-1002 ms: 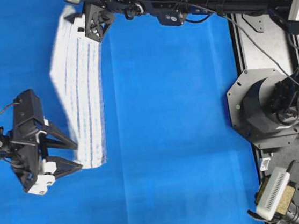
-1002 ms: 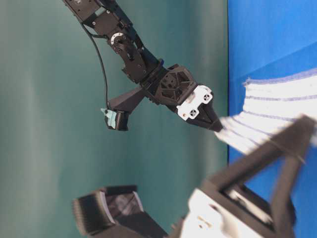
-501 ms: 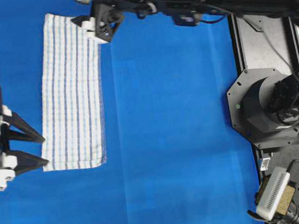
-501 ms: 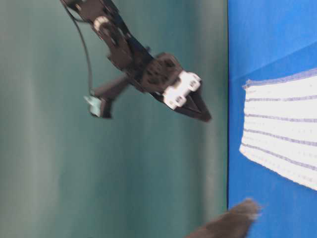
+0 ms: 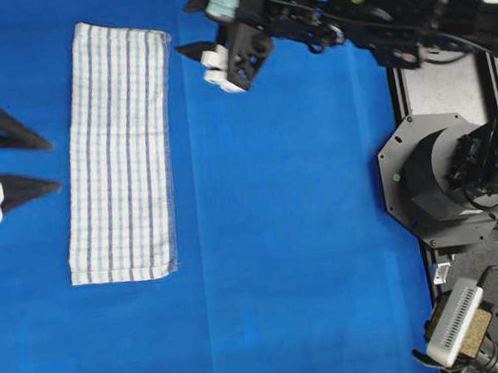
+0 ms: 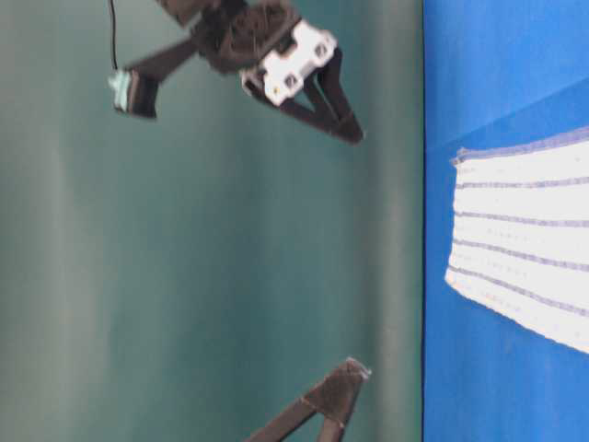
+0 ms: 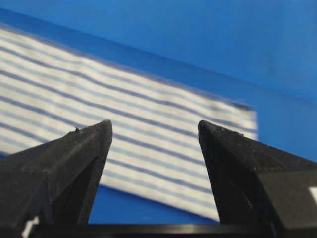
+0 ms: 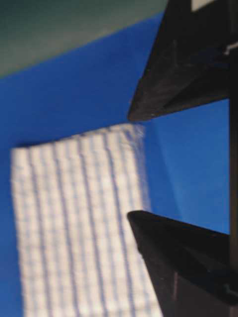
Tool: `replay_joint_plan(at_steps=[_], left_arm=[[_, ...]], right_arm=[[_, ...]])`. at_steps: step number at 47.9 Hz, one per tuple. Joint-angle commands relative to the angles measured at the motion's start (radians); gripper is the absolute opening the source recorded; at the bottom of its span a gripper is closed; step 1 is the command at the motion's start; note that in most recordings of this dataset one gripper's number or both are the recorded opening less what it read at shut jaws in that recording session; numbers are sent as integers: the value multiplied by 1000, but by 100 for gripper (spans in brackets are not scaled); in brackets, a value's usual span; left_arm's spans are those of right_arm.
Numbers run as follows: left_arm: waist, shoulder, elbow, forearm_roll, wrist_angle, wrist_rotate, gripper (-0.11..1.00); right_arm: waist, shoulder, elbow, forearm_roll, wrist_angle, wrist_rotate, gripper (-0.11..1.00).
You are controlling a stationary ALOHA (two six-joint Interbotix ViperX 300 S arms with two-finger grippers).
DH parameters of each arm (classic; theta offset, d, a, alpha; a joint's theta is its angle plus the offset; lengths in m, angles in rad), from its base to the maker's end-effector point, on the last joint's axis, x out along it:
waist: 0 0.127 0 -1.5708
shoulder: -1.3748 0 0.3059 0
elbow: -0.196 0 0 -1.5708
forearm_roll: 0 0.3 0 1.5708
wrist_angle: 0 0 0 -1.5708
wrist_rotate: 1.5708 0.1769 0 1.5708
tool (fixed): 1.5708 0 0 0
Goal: Fold the blue towel.
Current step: 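Withdraw both grippers away from the towel strip, then grasp the top end of the towel strip with both grippers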
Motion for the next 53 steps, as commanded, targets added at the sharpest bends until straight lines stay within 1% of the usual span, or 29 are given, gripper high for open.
replay_joint_plan(at_steps=[1,8,12,20,22,26,35,41,45,53], left_arm=[[43,-17,-9,2,3,40,64],[92,-18,-8,3,25,101,64],[107,-20,-6,2,40,120,64],[109,-37,12,2,60,117,64],[109,-44,20,2,60,115,64],[109,-54,29,3,55,114,64],[109,-49,26,2,54,115,64],[120,-43,18,2,51,123,64],[152,-35,11,2,43,126,64],[250,26,-31,8,3,138,64]], right_arm=[[18,-67,35,20,-20,3,86],[61,-150,118,69,-37,3,86],[97,-198,160,101,-40,3,86],[167,-267,213,158,-40,3,86],[183,-279,222,167,-40,3,86],[189,-284,229,173,-48,3,86],[187,-256,219,170,-80,0,86],[167,-222,204,167,-95,-2,86],[137,-192,186,167,-110,-5,86],[54,-100,129,155,-155,-9,86]])
